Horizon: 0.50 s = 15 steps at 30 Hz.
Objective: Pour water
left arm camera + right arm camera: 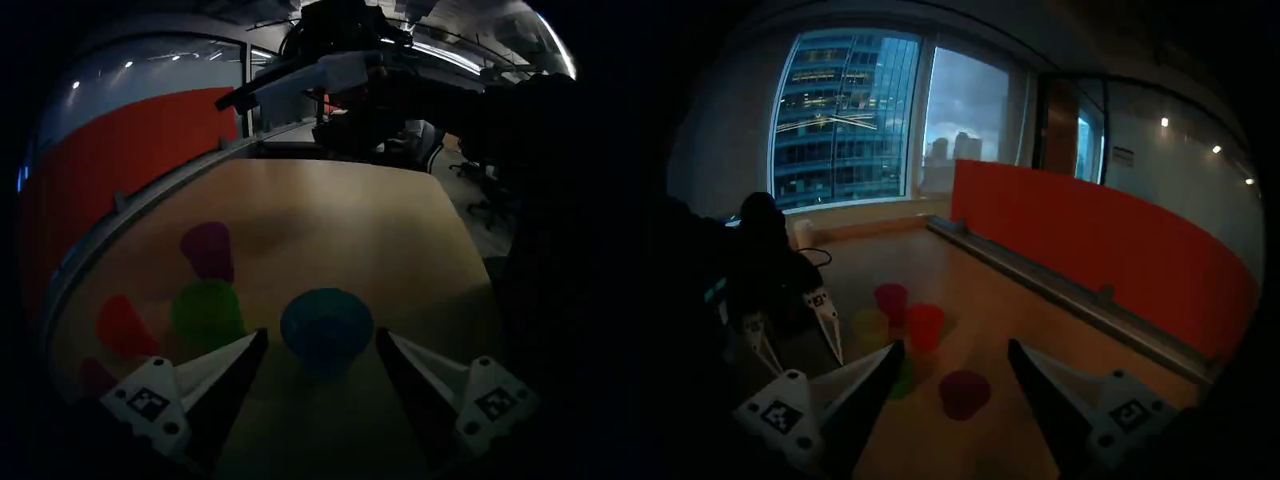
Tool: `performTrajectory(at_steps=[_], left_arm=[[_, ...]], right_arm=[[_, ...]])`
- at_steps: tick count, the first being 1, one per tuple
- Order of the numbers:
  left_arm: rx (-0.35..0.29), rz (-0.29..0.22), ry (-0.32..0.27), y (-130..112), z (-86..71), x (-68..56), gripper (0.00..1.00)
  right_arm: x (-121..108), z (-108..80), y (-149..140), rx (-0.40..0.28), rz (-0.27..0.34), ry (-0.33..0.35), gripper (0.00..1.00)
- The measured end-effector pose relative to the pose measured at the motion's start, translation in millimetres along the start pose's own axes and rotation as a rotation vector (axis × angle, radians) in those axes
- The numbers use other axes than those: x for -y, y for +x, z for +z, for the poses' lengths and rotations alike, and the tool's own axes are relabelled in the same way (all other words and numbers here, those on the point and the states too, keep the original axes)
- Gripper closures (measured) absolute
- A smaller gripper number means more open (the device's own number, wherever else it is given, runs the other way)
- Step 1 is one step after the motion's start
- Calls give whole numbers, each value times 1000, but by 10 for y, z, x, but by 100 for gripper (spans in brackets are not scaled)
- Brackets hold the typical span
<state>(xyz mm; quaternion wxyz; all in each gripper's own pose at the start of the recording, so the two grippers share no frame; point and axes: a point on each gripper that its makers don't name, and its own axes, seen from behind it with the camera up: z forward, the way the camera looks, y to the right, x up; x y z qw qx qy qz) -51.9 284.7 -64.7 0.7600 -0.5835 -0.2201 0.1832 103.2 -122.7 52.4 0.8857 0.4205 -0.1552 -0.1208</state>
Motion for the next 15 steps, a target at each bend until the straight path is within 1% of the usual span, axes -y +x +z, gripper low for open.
performTrajectory(at_steps=[15], left_arm=[[15, -3, -13, -60, 284, -20, 0]], right_arm=[[-39, 37, -51, 3, 9, 2, 0]])
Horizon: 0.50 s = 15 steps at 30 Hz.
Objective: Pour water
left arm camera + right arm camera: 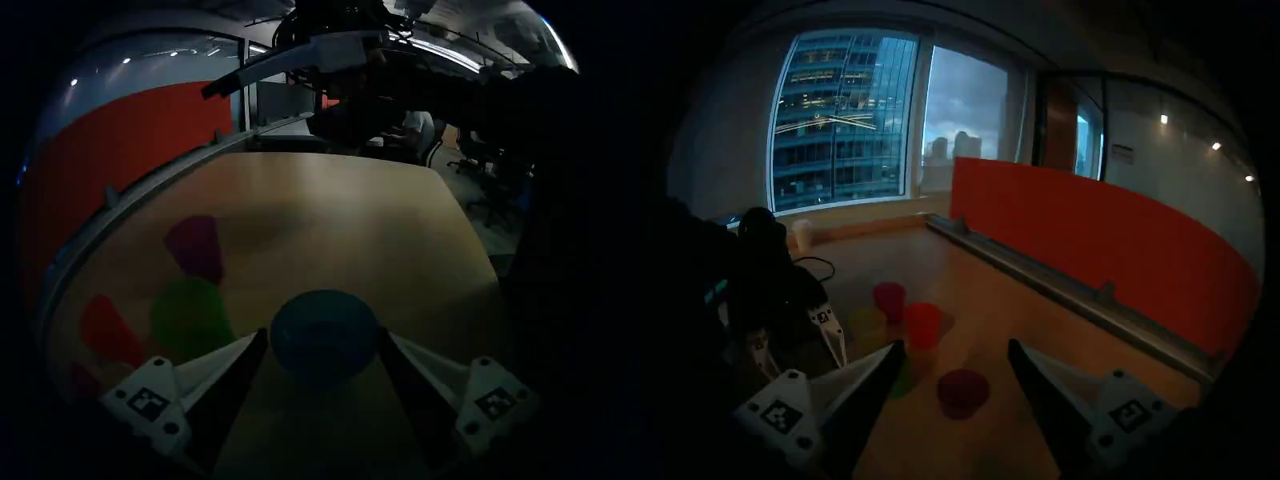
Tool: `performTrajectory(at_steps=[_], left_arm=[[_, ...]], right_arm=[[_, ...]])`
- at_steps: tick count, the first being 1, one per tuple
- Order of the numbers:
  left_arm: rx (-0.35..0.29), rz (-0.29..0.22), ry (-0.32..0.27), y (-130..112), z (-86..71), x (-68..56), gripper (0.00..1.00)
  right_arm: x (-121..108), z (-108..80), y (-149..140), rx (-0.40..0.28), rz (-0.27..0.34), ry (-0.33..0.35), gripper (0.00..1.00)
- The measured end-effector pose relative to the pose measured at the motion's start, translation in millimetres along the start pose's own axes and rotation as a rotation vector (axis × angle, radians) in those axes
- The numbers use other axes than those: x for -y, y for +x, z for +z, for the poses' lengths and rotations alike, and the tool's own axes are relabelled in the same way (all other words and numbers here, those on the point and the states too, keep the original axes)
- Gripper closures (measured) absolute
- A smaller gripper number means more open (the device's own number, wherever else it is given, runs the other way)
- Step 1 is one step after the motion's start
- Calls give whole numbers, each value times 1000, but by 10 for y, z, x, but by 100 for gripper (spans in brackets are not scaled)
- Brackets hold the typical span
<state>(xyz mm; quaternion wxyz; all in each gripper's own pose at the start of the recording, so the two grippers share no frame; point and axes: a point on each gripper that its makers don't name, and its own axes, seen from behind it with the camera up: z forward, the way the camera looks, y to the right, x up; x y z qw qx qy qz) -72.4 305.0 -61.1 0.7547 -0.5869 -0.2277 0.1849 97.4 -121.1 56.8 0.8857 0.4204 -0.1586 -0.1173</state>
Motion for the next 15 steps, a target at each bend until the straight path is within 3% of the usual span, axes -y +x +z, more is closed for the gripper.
performTrajectory(at_steps=[15], left_arm=[[-2, -6, -4, -30, 181, -53, 2]], right_arm=[[-43, -35, -30, 0, 2, -12, 0]])
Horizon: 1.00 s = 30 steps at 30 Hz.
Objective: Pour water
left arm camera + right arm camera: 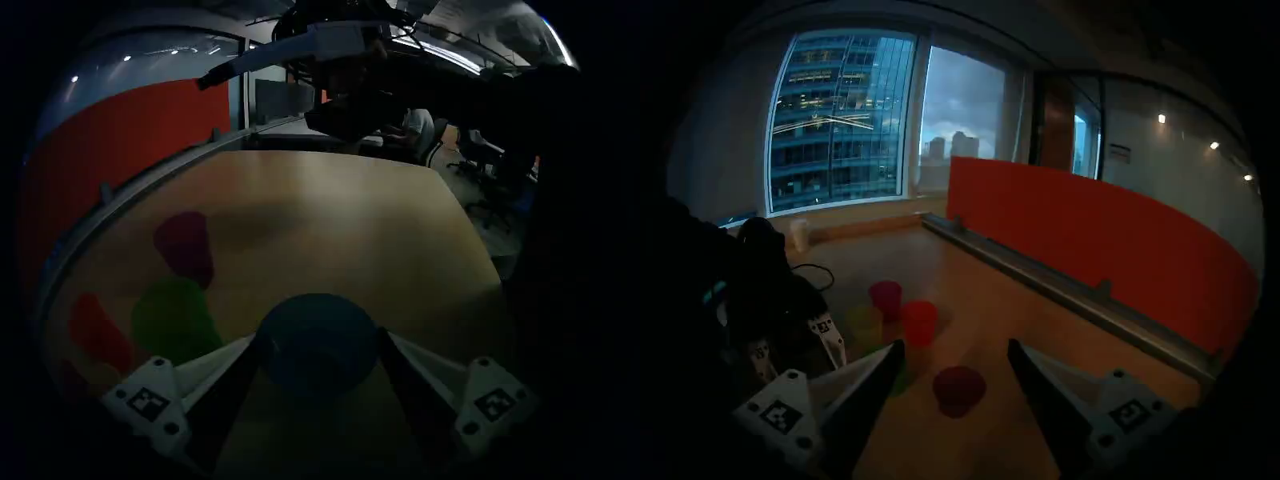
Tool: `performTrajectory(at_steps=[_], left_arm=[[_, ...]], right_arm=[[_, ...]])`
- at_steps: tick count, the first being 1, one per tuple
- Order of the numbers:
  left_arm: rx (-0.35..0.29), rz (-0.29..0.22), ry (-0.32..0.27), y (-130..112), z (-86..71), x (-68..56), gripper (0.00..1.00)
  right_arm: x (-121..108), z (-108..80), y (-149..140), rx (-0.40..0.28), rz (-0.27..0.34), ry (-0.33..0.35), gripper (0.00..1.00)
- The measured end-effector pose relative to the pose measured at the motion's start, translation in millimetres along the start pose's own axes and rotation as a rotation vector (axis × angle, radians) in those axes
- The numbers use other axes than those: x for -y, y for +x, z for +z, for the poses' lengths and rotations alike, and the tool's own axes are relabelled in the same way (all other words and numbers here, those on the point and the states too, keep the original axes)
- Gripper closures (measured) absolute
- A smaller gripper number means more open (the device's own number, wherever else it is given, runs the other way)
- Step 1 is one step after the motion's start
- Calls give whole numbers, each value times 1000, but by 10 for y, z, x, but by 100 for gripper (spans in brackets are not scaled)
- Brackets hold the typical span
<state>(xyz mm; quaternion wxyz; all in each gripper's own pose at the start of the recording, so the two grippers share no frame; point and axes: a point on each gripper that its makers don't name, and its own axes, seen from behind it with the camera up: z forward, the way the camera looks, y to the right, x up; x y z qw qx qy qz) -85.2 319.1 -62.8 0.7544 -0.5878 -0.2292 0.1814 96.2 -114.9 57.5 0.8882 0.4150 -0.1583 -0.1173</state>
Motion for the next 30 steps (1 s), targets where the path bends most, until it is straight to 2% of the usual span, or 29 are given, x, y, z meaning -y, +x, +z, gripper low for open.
performTrajectory(at_steps=[2, 4, 18, 30], left_arm=[[2, 4, 11, -8, 14, 22, 10], [3, 6, 17, -13, 22, 33, 11], [-9, 2, 13, 0, -6, 21, 12], [-78, 0, 42, 298, -194, 57, 13]], right_arm=[[-5, 0, 3, 0, -1, -1, 0], [-8, 0, 4, 0, -1, -2, 0], [-6, -6, 17, -5, 1, -7, 0], [5, 0, 45, -10, 2, -8, 0]])
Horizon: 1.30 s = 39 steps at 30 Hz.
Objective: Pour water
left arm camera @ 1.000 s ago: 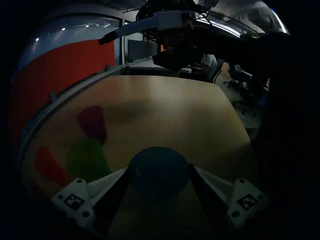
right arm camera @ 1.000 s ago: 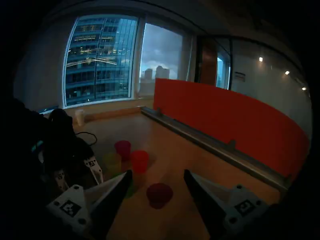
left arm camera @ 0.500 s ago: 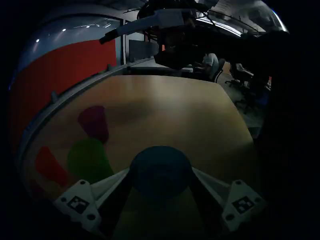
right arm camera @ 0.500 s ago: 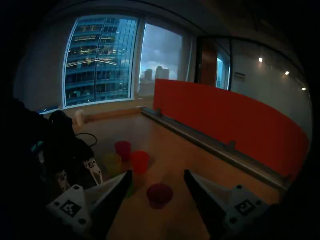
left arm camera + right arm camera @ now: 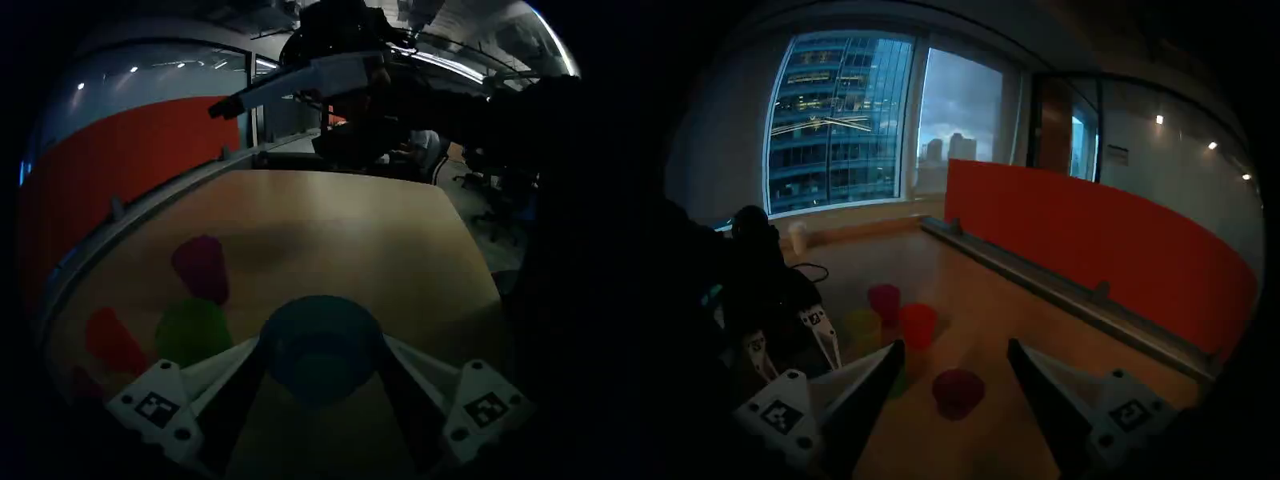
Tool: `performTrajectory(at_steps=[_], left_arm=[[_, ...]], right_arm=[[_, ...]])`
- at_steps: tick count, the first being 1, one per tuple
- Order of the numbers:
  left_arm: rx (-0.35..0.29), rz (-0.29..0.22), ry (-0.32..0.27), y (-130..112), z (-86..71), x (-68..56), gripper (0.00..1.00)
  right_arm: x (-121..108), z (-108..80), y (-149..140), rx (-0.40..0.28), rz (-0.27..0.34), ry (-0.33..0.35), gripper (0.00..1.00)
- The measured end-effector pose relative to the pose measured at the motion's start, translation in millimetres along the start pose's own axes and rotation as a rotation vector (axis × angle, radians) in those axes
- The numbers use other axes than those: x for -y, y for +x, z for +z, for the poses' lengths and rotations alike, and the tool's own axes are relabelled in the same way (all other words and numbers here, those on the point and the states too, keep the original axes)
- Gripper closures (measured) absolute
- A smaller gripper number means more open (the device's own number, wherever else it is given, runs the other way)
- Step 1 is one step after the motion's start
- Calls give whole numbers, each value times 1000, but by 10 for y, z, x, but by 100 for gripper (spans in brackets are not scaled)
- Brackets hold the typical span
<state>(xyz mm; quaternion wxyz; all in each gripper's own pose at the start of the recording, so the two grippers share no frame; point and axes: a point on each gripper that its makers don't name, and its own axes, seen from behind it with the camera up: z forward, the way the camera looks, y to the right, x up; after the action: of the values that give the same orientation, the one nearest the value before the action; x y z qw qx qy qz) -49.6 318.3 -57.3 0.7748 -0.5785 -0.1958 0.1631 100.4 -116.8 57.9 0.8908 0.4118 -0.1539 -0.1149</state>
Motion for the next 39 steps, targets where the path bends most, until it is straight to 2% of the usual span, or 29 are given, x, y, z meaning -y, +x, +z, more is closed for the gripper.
performTrajectory(at_steps=[9, 18, 24, 30, 39], left_arm=[[-68, -13, 36, 328, -198, 62, 12], [-128, -35, 76, 609, -420, 197, 13], [-146, -21, 112, 717, -569, 282, 13], [-169, -32, 130, 789, -699, 346, 13], [-206, -39, 185, 895, -918, 507, 13]], right_arm=[[20, -7, 0, -9, 0, -1, 0], [44, -22, -5, -11, 0, 0, 0], [59, -9, -2, -9, 0, 1, 0], [71, 8, 1, -9, 1, 3, 0], [83, 31, 15, -6, 0, 4, 0]])
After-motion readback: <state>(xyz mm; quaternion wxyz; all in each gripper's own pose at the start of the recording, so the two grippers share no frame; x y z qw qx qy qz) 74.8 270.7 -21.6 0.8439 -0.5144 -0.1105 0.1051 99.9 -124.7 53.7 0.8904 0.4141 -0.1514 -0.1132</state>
